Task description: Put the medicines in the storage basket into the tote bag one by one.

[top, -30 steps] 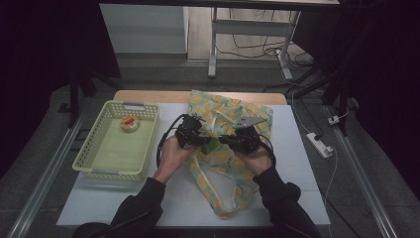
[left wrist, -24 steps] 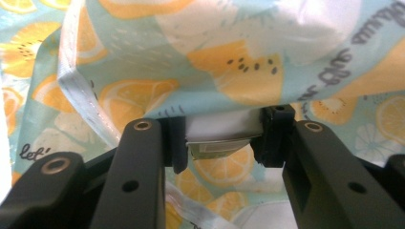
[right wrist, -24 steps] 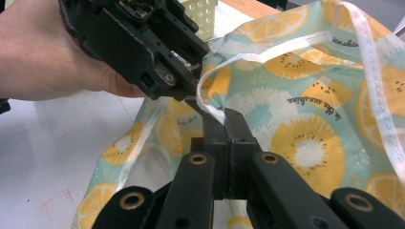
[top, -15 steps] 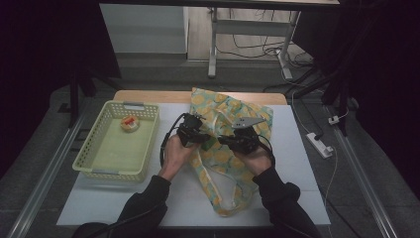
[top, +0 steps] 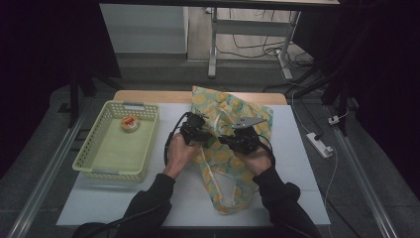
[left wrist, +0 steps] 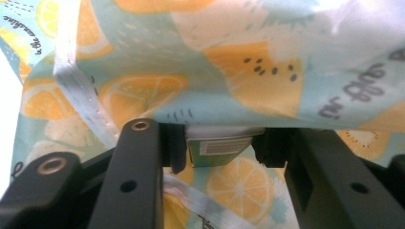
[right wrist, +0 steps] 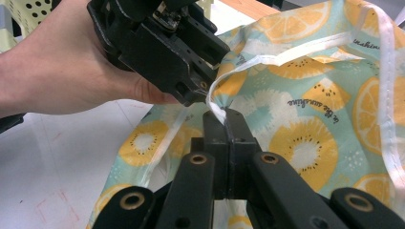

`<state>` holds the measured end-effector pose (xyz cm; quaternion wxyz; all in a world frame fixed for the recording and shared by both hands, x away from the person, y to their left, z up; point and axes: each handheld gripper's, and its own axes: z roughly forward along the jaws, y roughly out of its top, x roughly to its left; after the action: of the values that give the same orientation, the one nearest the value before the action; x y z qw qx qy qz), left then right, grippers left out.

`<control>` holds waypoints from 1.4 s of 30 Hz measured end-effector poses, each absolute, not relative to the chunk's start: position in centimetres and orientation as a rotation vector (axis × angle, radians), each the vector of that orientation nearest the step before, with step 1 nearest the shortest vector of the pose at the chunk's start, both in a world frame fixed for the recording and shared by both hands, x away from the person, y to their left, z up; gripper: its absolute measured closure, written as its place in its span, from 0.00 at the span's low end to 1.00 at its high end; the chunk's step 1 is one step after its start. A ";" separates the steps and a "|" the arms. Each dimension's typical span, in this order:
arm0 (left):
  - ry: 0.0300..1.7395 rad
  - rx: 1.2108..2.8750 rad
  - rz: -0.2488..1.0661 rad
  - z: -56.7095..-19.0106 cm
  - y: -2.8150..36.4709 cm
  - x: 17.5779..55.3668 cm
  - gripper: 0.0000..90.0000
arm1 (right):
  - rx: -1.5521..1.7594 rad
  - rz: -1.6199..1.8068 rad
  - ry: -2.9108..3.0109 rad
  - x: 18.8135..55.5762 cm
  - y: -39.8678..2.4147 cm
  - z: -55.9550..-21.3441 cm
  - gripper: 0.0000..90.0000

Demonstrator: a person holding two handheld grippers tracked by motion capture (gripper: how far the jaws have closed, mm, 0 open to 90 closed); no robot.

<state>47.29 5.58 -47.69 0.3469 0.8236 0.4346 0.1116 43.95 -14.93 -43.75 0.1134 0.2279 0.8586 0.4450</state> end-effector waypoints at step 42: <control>0.931 2.097 0.115 -44.5 12.5 40.1 0.04 | 0.684 1.322 2.513 44.2 -15.4 -43.6 1.00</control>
<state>40.12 12.47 -44.54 0.4098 0.8327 0.3696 0.0458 44.15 -15.36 -43.61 0.1102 0.2328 0.8552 0.4498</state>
